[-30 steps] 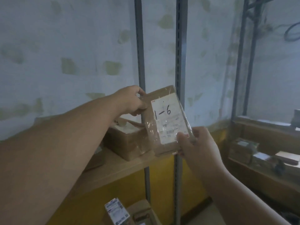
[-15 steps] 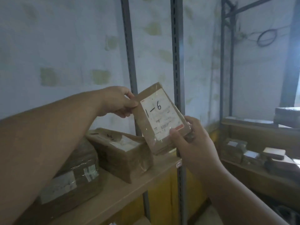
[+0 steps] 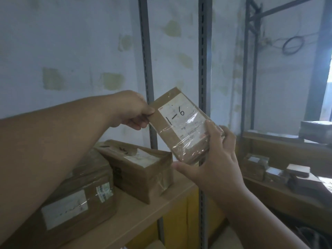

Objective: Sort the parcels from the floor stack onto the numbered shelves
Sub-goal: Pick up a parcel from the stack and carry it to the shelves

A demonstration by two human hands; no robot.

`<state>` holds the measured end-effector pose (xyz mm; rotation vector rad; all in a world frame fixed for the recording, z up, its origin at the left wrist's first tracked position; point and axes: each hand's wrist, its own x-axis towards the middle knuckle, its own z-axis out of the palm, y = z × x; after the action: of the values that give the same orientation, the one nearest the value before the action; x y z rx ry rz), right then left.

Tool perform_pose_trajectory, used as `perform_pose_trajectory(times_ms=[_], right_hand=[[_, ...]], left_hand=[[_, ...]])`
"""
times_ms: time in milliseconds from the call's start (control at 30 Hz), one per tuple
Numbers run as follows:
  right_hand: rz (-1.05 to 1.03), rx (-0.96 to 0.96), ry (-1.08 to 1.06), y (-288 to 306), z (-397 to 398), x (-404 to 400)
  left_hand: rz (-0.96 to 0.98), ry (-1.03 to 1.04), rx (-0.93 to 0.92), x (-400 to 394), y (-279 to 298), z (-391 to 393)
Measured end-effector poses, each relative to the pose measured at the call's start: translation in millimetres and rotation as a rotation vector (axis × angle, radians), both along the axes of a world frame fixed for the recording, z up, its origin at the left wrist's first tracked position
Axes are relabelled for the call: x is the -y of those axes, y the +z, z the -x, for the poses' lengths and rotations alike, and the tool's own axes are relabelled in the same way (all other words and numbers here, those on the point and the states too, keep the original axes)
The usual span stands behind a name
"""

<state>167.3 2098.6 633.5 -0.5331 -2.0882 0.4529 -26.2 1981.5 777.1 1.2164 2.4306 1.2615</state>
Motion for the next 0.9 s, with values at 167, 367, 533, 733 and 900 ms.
perform_pose_trajectory(times_ms=[167, 367, 533, 733, 900], right_hand=[[-0.045, -0.050, 0.020, -7.8, -0.1, -10.2], [0.015, -0.112, 0.082, -12.3, 3.3, -16.5], [0.034, -0.121, 0.168, -13.2, -0.1, -26.2], [0.033, -0.104, 0.225, -14.4, -6.5, -34.6], [0.157, -0.121, 0.273, -10.4, -6.3, -36.6]], left_hand=[[-0.059, -0.004, -0.056, 4.0, -8.3, -2.9], [-0.072, 0.097, -0.387, 10.5, -26.8, -25.2], [-0.174, 0.204, -0.458, 11.0, -43.5, -42.7], [-0.154, 0.322, -0.499, 11.1, -65.4, -69.7], [-0.004, 0.381, -0.573, 15.0, -110.4, -89.6]])
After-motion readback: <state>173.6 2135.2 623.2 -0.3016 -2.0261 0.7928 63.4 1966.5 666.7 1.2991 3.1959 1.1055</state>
